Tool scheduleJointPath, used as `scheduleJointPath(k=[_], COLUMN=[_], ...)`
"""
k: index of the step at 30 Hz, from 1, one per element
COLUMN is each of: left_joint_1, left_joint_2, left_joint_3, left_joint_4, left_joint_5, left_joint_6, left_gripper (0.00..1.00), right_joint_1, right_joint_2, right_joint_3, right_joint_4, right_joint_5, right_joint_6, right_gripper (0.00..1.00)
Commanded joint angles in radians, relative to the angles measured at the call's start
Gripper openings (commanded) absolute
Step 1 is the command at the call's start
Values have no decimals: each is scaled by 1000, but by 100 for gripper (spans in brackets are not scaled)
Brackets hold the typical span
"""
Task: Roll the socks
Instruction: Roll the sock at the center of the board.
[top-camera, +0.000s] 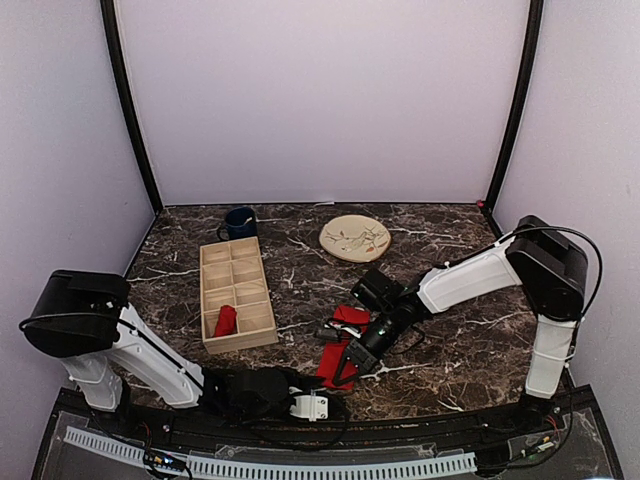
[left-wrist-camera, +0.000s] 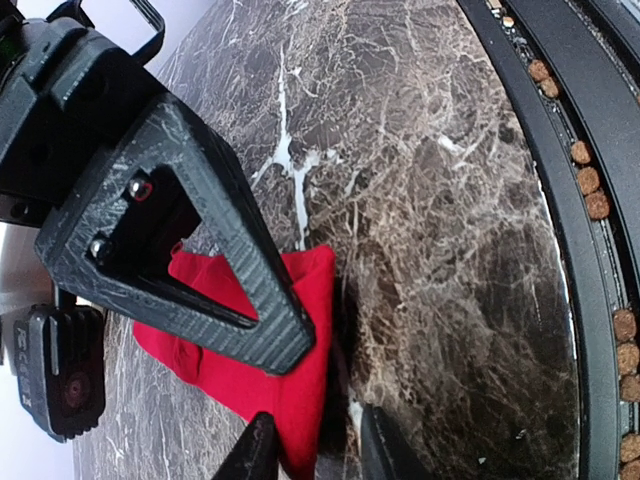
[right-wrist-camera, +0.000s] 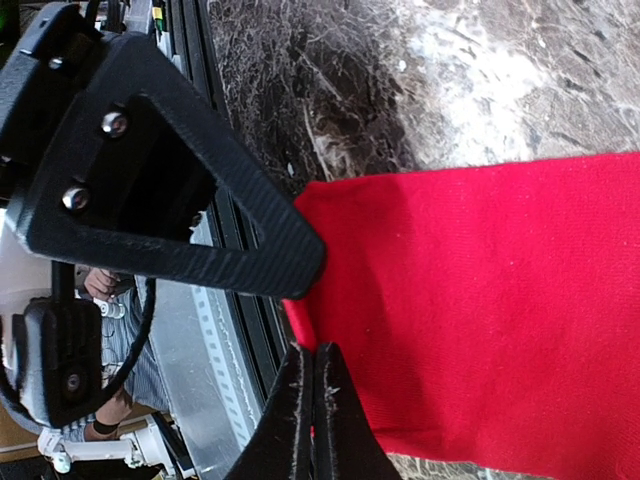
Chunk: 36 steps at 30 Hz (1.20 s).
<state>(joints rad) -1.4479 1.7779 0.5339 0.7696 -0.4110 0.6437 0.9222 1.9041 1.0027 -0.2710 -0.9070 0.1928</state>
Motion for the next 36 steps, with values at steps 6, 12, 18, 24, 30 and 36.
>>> scheduleJointPath(k=[6, 12, 18, 24, 30, 36], left_joint_1=[-9, -10, -11, -11, -11, 3], left_joint_2=[15, 8, -2, -8, -19, -42], left_joint_3=[-3, -9, -13, -17, -10, 23], left_joint_4=[36, 45, 21, -2, -34, -145], left_joint_5=[-35, -27, 4, 25, 44, 102], left_joint_6=[18, 25, 24, 16, 7, -25], left_gripper=[27, 18, 7, 2, 0, 0], right_joint_1=[-5, -5, -6, -5, -5, -5], right_joint_2=[7, 8, 7, 6, -1, -13], right_joint_3=[6, 4, 1, -7, -15, -37], right_joint_4=[16, 16, 19, 30, 31, 21], right_joint_5=[-32, -32, -30, -36, -36, -6], right_joint_6=[5, 8, 13, 23, 24, 13], right_gripper=[0, 0, 0, 0, 0, 9])
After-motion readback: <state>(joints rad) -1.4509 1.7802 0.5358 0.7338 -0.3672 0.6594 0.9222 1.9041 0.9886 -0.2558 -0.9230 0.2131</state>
